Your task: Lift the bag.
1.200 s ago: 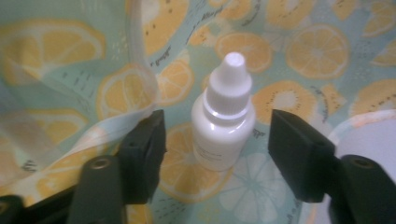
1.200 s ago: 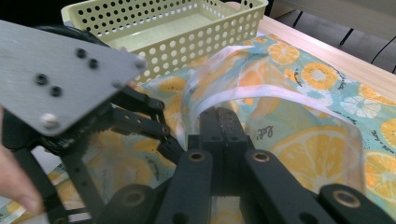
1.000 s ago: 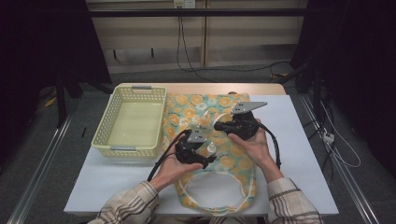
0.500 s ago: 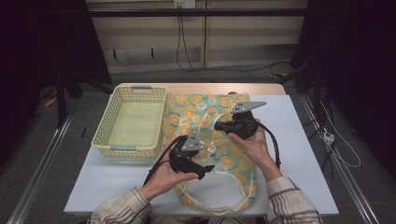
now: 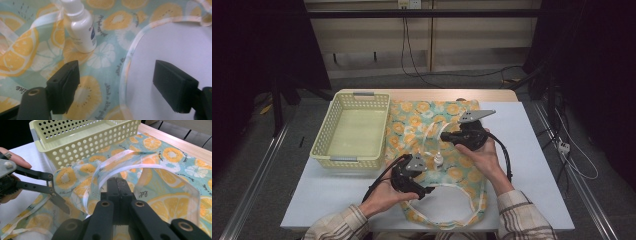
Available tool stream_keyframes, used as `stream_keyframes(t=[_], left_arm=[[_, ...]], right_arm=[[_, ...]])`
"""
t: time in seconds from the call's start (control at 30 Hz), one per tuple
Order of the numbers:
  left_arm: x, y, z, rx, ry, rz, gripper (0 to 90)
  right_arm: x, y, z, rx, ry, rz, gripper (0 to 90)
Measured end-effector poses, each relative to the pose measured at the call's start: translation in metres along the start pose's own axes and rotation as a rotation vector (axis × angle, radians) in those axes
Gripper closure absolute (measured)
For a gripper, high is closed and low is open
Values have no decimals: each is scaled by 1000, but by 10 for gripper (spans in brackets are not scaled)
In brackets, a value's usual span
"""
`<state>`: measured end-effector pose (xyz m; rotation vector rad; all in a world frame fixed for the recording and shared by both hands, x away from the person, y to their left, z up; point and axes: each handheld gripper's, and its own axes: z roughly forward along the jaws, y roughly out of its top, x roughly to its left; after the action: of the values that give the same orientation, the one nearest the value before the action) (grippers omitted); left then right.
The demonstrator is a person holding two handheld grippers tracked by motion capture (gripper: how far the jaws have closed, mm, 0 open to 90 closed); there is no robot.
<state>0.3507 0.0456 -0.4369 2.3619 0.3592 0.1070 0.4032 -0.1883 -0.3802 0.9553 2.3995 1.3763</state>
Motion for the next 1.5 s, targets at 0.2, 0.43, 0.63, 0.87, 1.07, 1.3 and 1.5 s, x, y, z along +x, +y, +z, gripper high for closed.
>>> stream_keyframes(t=[0.2,0.43,0.63,0.87,1.07,1.3,1.5], left_arm=[[1,-4,12,42,-2,-19,193],[17,-10,16,68,1,-74,295],[18,-9,17,59,1,-80,365],[18,-6,16,56,-2,-82,600],[21,-5,18,52,-39,-102,844],[19,-4,18,42,-16,-120,900],[21,-3,7,-21,-49,-122,900]], right_arm=[[-1,-3,-3,2,-7,8,900],[0,-3,-2,4,1,0,900],[0,-3,-1,6,-2,-2,900],[1,-4,-1,11,-9,-9,900],[2,-3,-1,10,-9,-12,900],[1,-3,-1,10,-8,-13,900],[0,-3,-3,1,-8,-7,900]])
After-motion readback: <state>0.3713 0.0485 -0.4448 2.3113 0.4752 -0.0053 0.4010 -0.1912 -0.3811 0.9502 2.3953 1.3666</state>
